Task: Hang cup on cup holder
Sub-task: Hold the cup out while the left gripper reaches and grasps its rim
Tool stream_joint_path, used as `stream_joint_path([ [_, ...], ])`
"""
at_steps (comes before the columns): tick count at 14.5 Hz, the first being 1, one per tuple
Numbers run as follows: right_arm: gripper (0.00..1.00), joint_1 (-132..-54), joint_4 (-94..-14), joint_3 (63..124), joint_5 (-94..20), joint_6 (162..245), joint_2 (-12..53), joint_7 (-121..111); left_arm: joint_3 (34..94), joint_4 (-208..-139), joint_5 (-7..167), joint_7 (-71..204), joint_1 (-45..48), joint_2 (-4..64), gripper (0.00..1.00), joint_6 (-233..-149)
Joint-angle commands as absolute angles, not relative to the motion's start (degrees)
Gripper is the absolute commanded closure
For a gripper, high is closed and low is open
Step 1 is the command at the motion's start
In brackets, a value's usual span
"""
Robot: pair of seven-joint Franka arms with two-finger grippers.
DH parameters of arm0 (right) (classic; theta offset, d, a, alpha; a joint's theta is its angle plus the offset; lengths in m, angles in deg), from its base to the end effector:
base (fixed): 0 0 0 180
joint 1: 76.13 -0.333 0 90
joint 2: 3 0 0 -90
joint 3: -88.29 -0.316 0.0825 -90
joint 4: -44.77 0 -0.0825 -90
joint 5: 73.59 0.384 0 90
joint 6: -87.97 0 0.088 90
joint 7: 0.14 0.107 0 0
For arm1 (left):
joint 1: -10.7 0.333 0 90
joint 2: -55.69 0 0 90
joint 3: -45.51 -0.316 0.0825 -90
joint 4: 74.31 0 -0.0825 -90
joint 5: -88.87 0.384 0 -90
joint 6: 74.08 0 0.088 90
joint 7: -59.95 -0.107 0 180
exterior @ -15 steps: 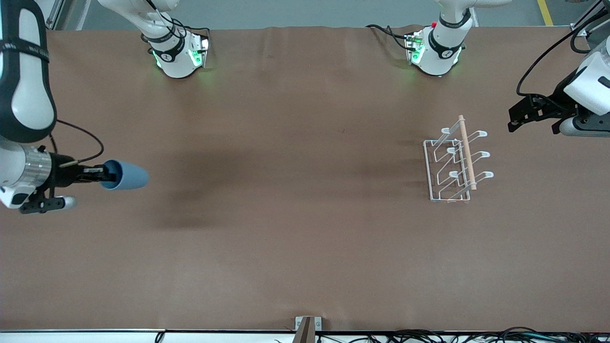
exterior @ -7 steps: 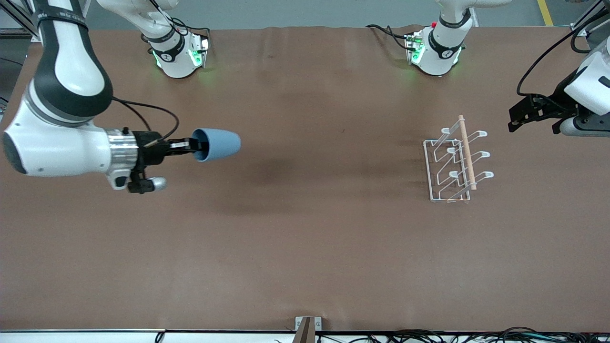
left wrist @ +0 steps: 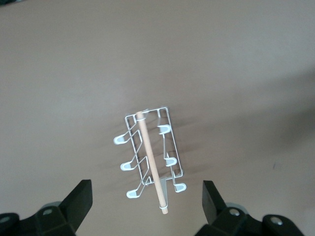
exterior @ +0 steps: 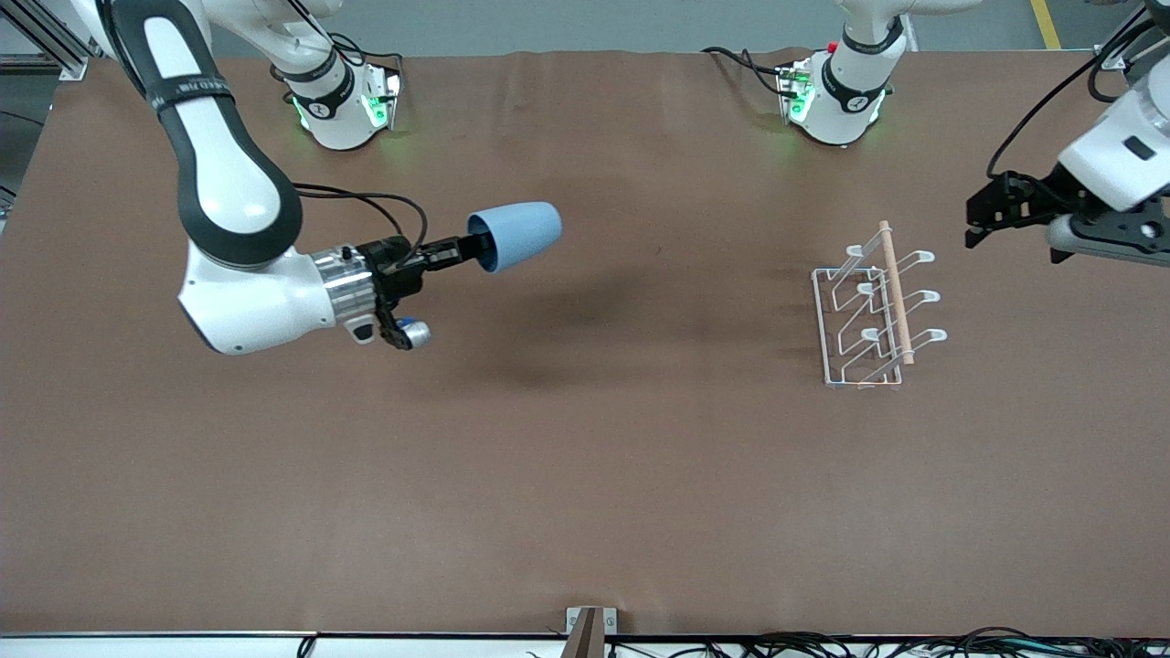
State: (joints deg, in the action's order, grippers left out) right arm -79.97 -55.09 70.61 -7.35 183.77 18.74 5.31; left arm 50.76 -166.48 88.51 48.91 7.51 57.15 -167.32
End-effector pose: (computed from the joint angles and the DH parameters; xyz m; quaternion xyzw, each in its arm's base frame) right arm 0.5587 0.2948 0.3999 -0.8015 0.0572 0.3107 0.5077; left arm 0.5459 -0.0823 0.6257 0.9854 -0.1690 0.0221 0.0015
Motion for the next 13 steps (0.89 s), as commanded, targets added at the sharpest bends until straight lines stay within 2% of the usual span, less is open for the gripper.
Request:
stream_joint_path([
  [1, 1.00, -80.3, -57.8, 63.2, -1.2, 195.0, 19.6, 5.5, 56.7, -165.9, 88.9, 40.1, 7.4, 56.4, 0.01, -167.0],
  [3, 1.00, -80.3, -57.5, 59.7, 1.5, 200.4, 22.2, 4.8, 61.5, -165.5, 88.8, 37.8, 7.2, 55.7, 0.00, -166.9],
  [6, 1.00, -80.3, -57.7, 58.3, 2.6, 201.2, 22.7, 4.7, 66.0, -165.6, 81.6, 36.4, 7.1, 55.3, 0.00, -165.8],
  [9, 1.00, -80.0, -57.8, 57.2, 2.8, 201.0, 22.7, 4.8, 71.2, -163.5, 73.8, 34.7, 7.0, 49.5, 0.00, -165.4],
  [13, 1.00, -79.6, -57.8, 57.1, 2.8, 200.8, 22.7, 4.7, 79.1, -157.3, 73.8, 34.8, 7.0, 38.8, 0.00, -165.4],
])
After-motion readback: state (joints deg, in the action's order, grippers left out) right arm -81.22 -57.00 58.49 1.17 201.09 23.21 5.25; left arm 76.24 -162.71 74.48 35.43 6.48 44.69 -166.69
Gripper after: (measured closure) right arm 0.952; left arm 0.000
